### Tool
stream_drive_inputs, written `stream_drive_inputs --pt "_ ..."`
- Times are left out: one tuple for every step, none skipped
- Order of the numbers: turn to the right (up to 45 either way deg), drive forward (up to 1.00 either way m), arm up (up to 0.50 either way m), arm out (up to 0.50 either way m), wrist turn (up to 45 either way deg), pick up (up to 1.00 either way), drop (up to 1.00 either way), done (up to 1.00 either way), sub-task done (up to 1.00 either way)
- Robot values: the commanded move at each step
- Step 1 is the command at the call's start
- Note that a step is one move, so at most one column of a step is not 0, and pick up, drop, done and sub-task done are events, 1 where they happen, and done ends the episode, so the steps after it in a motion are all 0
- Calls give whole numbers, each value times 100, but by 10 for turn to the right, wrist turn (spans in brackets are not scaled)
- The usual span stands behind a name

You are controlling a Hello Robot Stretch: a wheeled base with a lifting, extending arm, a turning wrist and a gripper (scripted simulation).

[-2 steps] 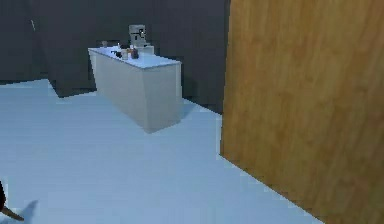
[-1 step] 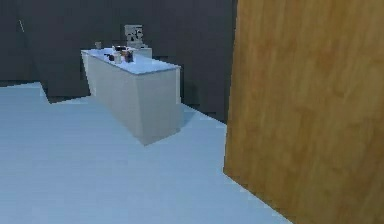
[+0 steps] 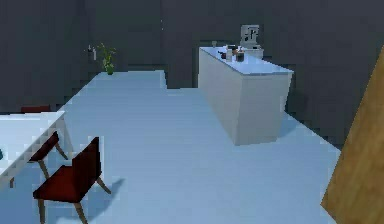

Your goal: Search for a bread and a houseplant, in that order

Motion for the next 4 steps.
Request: stream_drive_inputs --pt "0 100 0 0 0 0 0 0 0" --pt "0 20 0 0 0 0 0 0 0" --pt "-60 0 0 0 0 0 0 0 0" --pt "0 45 0 0 0 0 0 0 0"
